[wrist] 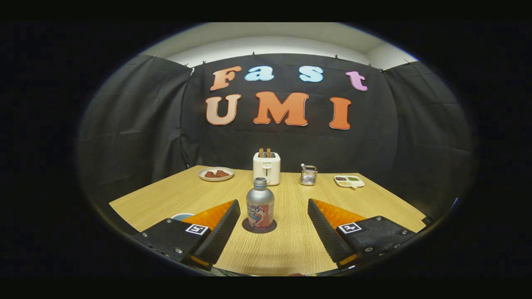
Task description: Take the bottle from table, then pour the juice into the cup, finally place the bottle on the coaster
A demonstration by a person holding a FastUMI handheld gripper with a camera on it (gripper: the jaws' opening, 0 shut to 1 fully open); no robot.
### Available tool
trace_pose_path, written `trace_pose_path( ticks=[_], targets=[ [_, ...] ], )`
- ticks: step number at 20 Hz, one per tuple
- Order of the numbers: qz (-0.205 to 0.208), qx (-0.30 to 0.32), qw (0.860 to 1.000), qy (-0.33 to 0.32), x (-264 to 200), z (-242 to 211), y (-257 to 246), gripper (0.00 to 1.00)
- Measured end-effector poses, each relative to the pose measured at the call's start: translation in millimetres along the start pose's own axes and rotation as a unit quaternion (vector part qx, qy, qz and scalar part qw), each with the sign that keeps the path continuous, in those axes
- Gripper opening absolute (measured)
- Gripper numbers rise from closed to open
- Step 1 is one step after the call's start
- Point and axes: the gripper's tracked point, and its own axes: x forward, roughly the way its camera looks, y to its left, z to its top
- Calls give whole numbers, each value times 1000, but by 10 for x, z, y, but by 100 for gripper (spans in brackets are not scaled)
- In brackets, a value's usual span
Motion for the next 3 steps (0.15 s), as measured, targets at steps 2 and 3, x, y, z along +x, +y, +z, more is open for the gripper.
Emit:
trace_pose_path(
  ticks=[2, 3],
  targets=[
    [0, 1, 1000, -1, 0, -1, 4, 97],
    [0, 1, 1000, 0, -2, -10, 7, 97]
  ],
)
